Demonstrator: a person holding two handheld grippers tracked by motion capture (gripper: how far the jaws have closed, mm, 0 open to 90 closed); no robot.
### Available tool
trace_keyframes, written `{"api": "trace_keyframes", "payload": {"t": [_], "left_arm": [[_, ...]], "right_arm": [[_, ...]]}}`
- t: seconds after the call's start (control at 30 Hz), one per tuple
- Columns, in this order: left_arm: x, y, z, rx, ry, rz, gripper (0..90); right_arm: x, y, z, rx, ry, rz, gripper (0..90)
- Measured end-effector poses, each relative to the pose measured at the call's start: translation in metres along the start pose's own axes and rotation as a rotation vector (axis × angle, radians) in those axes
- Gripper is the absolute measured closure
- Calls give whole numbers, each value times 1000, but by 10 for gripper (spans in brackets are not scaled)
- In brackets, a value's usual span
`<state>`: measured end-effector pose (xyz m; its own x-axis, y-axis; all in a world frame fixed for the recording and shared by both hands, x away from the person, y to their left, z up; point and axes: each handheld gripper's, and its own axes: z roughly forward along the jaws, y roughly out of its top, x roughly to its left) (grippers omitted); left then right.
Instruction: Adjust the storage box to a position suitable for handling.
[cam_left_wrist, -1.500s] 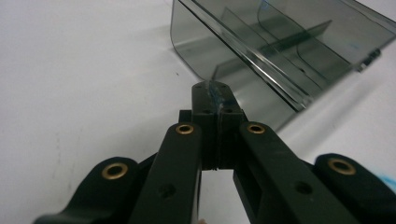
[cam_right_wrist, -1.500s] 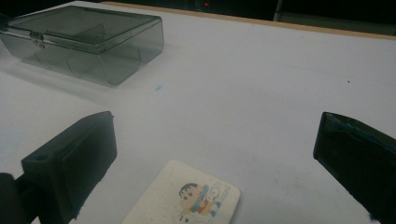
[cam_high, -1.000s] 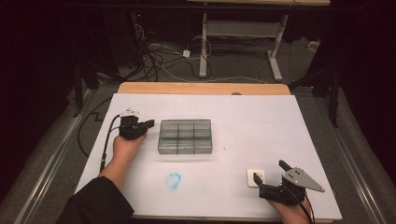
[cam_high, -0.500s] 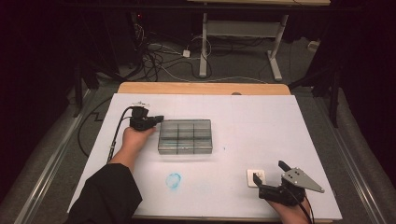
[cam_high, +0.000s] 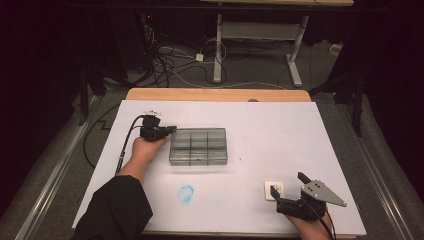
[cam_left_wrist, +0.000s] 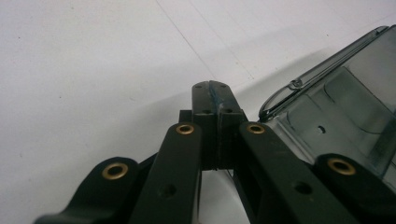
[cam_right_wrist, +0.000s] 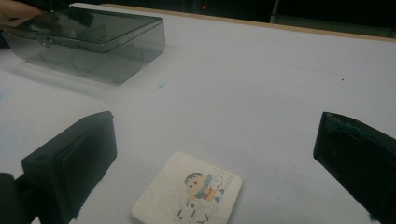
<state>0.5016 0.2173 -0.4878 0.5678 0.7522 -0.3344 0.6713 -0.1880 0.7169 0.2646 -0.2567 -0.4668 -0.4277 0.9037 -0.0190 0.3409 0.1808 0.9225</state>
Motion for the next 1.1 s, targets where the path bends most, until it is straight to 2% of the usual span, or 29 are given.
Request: {"api": "trace_keyframes", "payload": {"t": [0.17, 0.33, 0.47, 0.53, 0.67, 0.77, 0.9, 0.93, 1.0, 1.07, 1.1], "left_arm": [[-6, -4, -2, 30, -10, 28, 877], [-25, -17, -8, 53, 26, 90, 877], [-39, -30, -15, 68, 4, 118, 877], [-49, -38, -19, 73, -5, 150, 877], [-76, -58, -31, 72, 0, 263, 877], [-96, -74, -39, 70, -34, 285, 877], [-117, -94, -49, 76, -51, 327, 877], [-120, -97, -52, 72, -44, 331, 877], [-119, -101, -57, 68, -43, 305, 877], [-116, -105, -63, 63, -32, 262, 877], [-116, -107, -66, 61, -33, 246, 877]], "right_arm": [[0, 1, 0, -3, 2, 0, 0], [1, 1, 0, -4, 7, 4, 0], [3, 1, 2, -1, 14, -2, 0], [5, 2, 1, 4, 25, -2, 6], [6, 2, 0, 7, 50, -5, 17], [6, 3, 2, 17, 61, 4, 37], [5, 3, 3, 30, 76, 12, 82], [5, 4, 3, 31, 84, 14, 109], [3, 6, 5, 32, 107, 24, 172], [1, 10, 8, 36, 115, 34, 218], [0, 13, 12, 44, 113, 37, 272]]}}
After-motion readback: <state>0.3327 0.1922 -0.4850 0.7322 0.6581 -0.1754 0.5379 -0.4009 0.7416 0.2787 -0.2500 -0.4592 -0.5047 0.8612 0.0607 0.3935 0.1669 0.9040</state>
